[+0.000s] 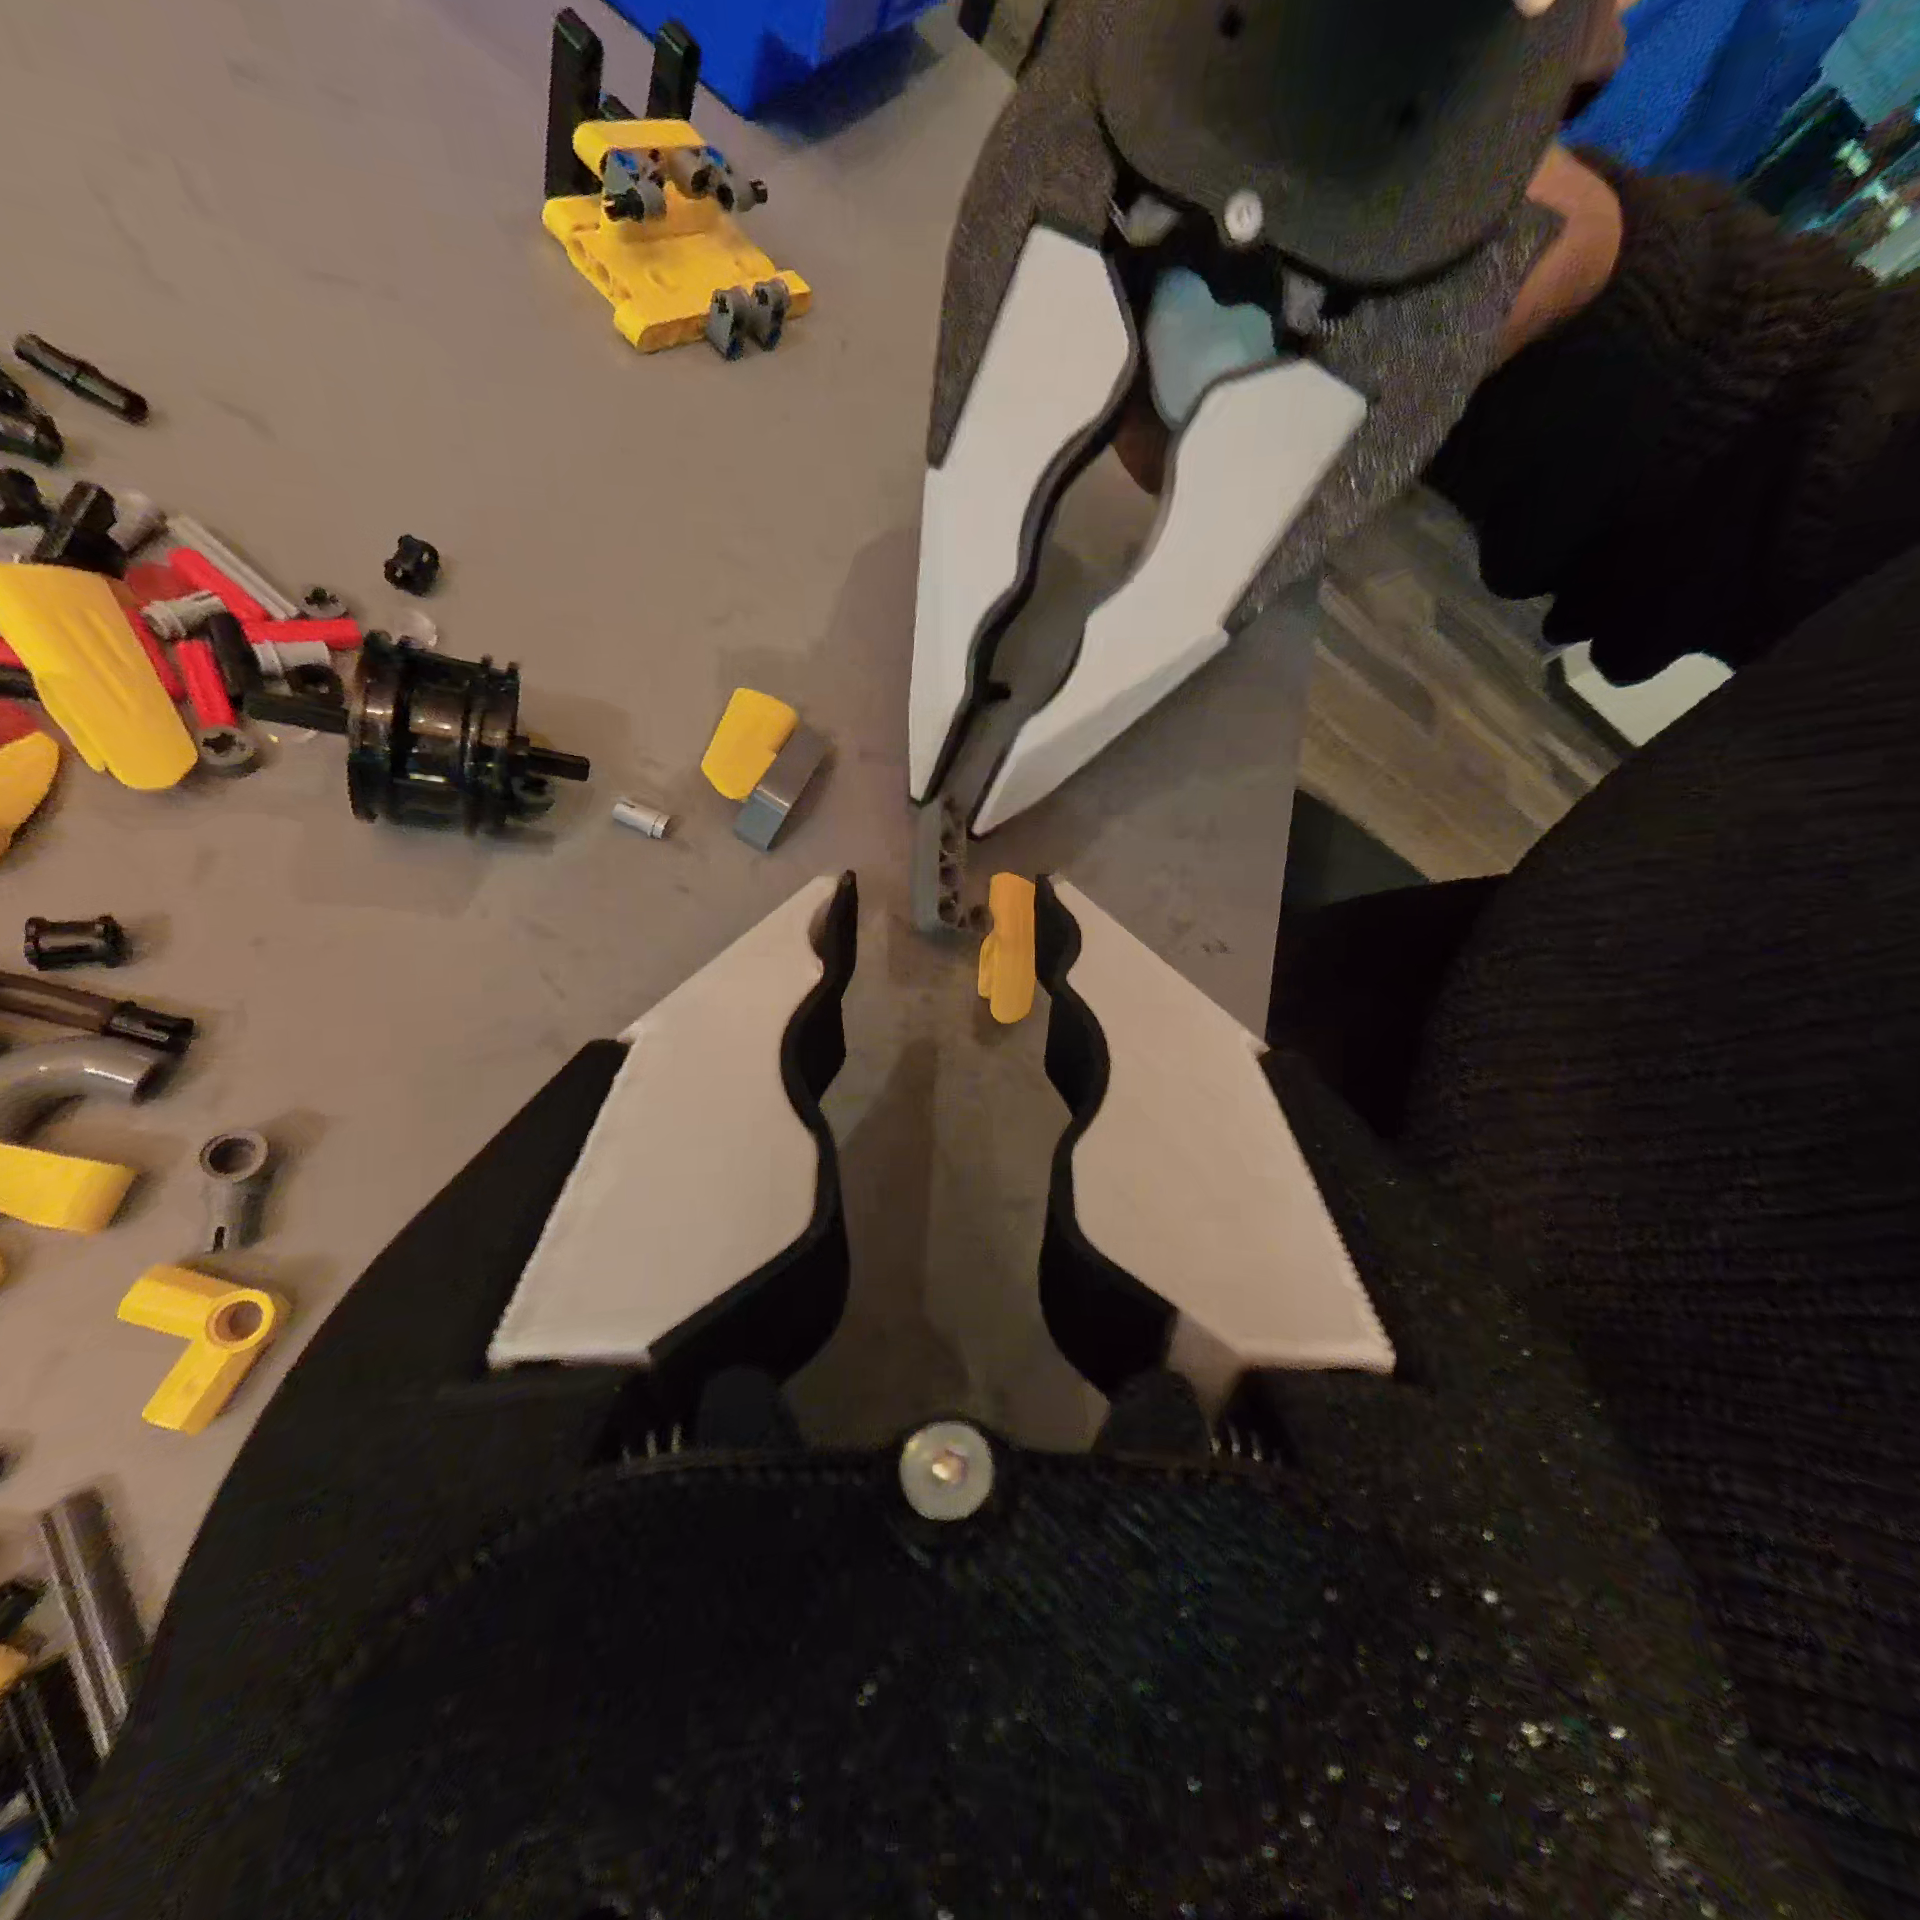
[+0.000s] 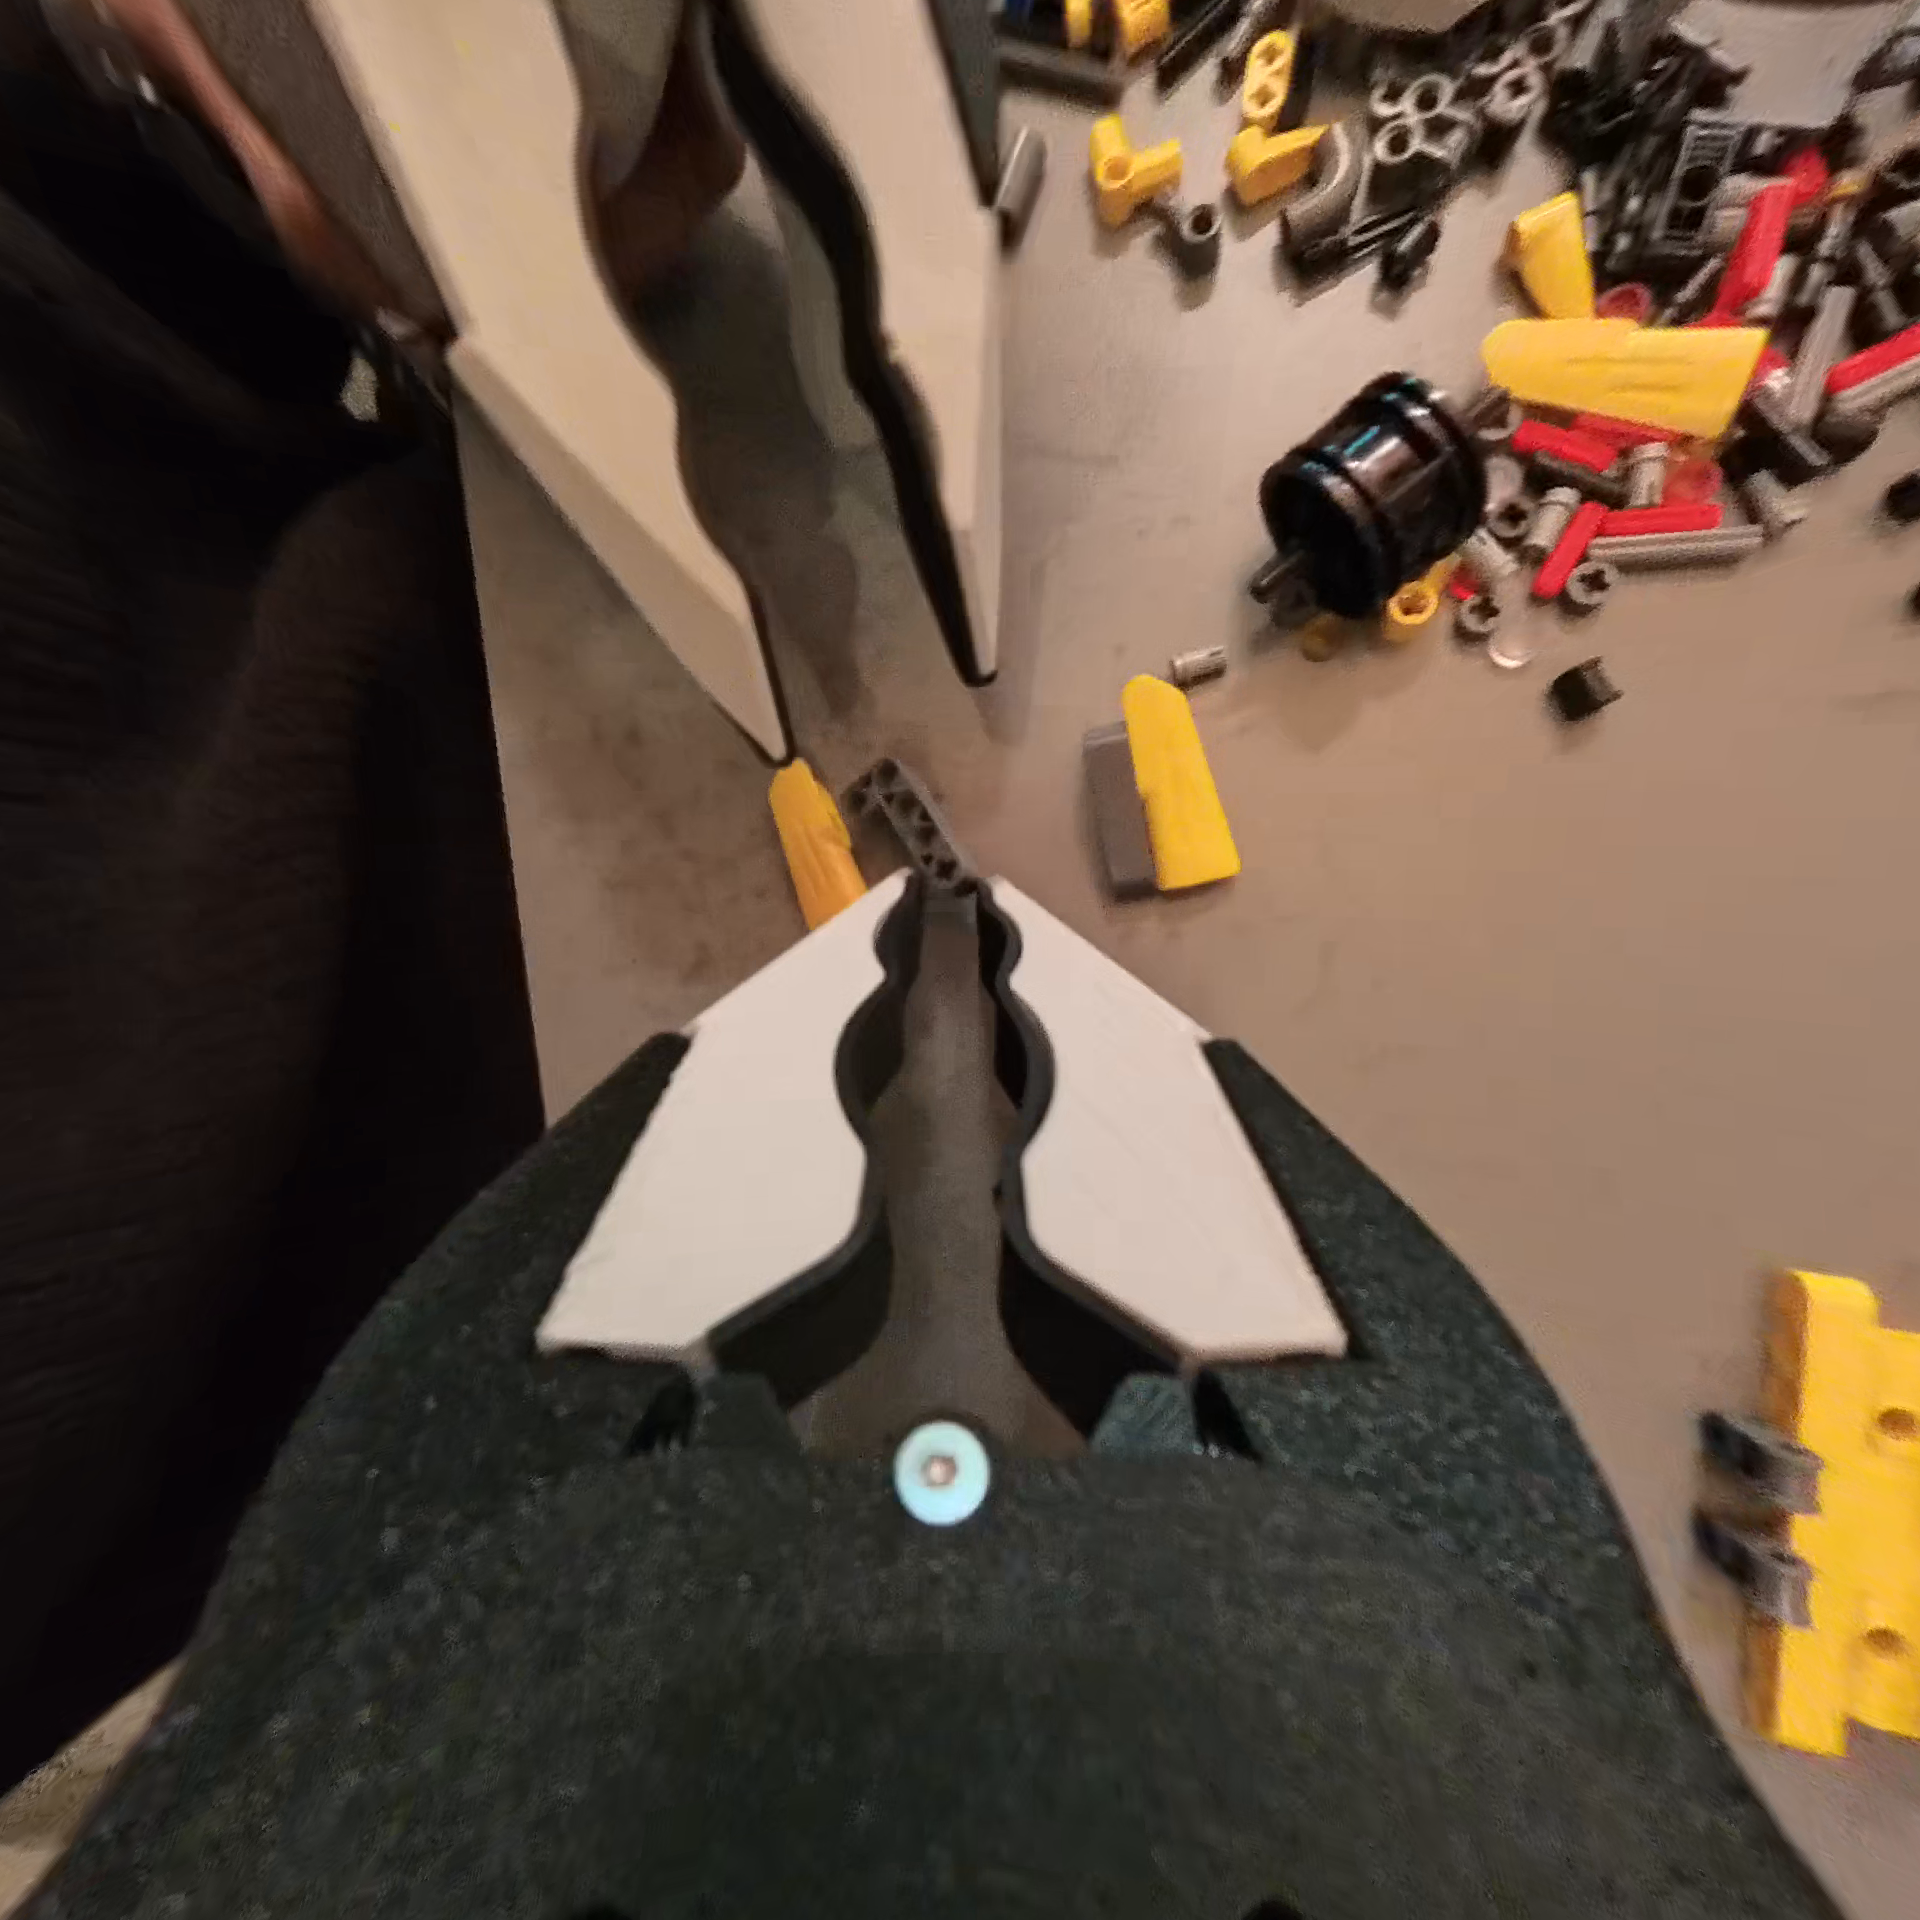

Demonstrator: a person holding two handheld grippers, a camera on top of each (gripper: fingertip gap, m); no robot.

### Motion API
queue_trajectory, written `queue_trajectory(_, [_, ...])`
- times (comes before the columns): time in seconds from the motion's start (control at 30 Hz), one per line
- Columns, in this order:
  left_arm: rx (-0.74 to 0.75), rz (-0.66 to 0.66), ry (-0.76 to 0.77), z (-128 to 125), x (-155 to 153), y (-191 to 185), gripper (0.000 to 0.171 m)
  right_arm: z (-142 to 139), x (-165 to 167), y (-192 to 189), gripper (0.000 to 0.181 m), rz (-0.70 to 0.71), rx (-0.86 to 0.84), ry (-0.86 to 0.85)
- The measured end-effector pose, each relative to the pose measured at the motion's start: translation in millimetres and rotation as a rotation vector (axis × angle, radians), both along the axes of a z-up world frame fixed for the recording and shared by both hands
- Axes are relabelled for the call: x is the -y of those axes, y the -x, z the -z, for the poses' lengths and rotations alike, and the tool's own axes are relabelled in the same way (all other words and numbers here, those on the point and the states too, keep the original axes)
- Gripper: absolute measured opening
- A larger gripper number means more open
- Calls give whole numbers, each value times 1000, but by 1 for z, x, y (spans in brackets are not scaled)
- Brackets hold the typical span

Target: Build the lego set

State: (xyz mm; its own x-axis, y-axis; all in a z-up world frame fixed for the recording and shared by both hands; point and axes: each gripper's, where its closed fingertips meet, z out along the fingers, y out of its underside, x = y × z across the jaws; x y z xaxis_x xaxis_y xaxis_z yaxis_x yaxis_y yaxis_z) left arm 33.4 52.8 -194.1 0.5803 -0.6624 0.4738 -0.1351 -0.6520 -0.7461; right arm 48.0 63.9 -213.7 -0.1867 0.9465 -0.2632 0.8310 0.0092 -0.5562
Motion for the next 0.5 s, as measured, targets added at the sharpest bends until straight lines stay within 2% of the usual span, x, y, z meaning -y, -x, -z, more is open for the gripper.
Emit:
queue_trajectory(0.3, [-145, 21, 3, 18, 3, -5, 28, 7, -5, -12, 18, 11, 53, -66])
queue_trajectory(0.4, [-153, 19, -2, 18, 2, -5, 28, -1, -12, -18, 17, 56, 19, -74])
queue_trajectory(0.5, [-155, 16, -7, 18, 2, -4, 28, -9, -32, -38, 11, 160, 19, -117])
